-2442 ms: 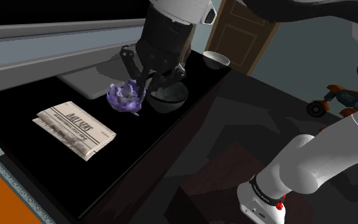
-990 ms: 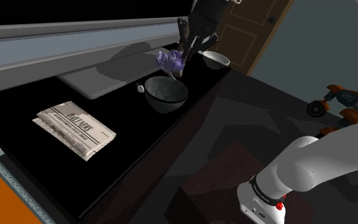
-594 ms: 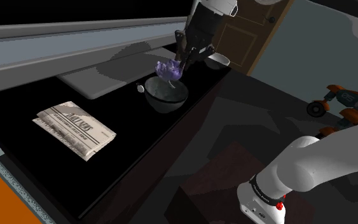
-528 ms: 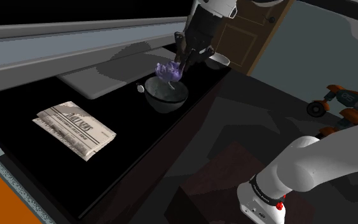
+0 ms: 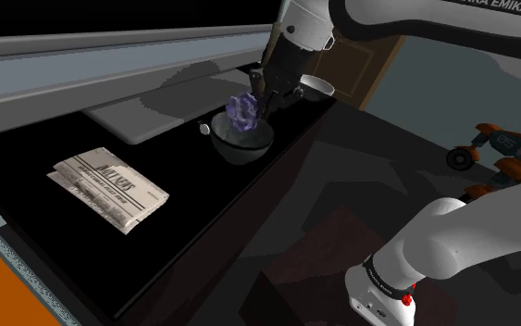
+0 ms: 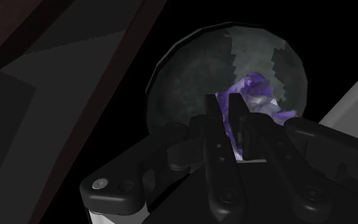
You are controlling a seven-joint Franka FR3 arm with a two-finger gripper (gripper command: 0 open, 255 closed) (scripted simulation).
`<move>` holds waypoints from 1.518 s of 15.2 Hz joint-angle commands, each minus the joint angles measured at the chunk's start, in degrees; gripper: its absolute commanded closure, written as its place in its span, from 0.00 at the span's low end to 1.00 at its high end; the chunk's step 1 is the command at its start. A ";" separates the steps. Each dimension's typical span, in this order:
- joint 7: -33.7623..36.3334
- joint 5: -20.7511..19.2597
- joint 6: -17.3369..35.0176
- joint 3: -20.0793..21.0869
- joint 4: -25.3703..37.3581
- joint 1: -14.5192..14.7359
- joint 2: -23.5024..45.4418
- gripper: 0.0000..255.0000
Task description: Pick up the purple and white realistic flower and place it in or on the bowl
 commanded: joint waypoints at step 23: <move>-0.16 -0.17 -5.16 -1.01 4.45 -0.22 -0.69 0.00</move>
